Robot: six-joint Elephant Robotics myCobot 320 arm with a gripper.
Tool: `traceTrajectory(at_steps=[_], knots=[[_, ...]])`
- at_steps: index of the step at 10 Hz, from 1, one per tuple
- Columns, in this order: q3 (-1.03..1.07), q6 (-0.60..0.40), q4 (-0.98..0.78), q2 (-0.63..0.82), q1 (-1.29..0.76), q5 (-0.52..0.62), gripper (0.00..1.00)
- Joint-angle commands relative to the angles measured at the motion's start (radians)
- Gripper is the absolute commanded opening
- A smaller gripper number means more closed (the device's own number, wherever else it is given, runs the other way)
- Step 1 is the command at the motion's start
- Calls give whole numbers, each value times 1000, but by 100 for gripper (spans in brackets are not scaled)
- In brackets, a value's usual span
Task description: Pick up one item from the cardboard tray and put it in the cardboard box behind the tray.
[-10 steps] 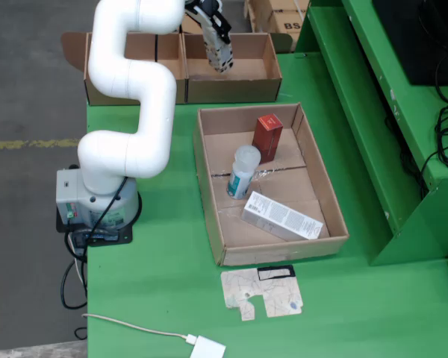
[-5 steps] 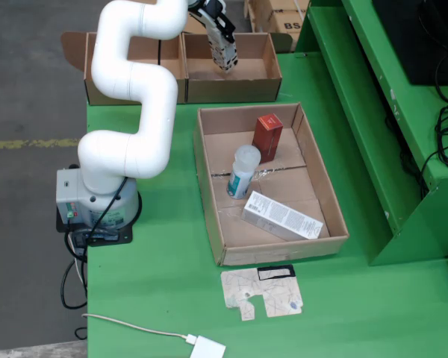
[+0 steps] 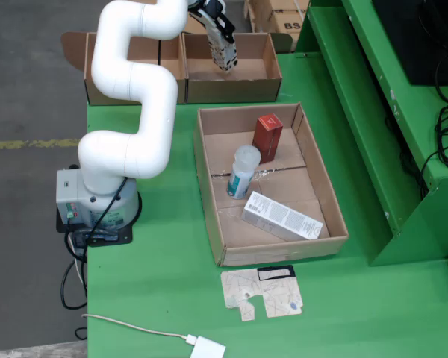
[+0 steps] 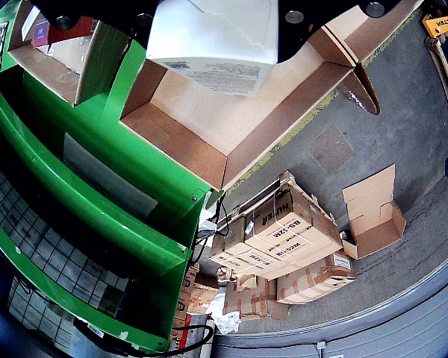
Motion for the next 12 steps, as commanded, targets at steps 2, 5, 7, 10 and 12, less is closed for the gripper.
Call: traceTrajectory(at_steps=[2,5,7,10,12], knots=[[29,-6,13,32,-7,-12,0],[29,-6,13,32,-7,-12,0],[29,-6,13,32,-7,-12,0],[29,-6,13,32,-7,-12,10],[29,-6,13,32,-7,-12,30]])
